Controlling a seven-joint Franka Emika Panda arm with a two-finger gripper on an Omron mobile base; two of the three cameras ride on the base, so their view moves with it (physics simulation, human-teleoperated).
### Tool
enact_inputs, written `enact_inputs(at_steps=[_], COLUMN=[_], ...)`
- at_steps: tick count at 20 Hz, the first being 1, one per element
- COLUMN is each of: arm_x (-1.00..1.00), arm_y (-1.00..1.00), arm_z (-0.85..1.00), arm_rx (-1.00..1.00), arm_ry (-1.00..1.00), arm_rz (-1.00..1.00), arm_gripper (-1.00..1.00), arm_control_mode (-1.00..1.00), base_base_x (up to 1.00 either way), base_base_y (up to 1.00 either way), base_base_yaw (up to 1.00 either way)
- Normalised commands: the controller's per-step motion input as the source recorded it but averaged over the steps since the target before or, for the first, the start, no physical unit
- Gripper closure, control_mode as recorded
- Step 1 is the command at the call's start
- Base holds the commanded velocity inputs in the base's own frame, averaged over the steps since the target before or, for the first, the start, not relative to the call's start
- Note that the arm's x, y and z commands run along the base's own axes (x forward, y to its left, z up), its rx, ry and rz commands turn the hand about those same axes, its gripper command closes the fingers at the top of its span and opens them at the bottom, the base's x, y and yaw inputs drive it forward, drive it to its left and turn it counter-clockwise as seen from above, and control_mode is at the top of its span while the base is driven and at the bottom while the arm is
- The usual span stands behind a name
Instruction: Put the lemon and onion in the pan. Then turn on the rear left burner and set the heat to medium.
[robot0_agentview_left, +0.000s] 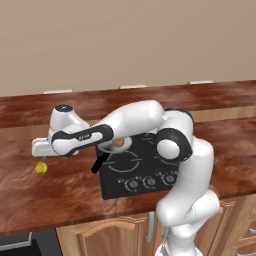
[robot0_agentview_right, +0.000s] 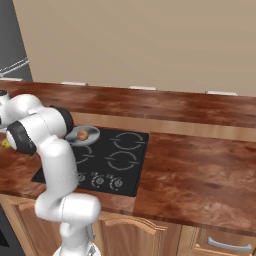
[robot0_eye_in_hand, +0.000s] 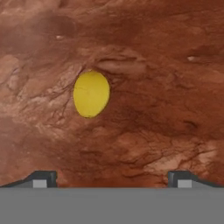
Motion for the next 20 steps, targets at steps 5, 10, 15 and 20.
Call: enact_inputs(at_steps=[5,10,15,20], arm_x=[0.14,0.22,0.21,0.25], arm_y=[0.0,0.04,0.22,0.26], arm_z=[-0.31,-0.33,-0.05,0.0], arm_rx=[0.0,0.0,0.0,0.0], arm_ry=[0.01,0.0,0.01,0.01], arm_rz=[0.0,0.0,0.0,0.0], arm_gripper=[-1.0,-1.0,-1.0,-1.0], arm_control_mode=[-1.0,-1.0,-1.0,-1.0], base_base_x=[0.0,0.0,0.0,0.0], base_base_y=[0.0,0.0,0.0,0.0], base_base_yaw=[0.0,0.0,0.0,0.0])
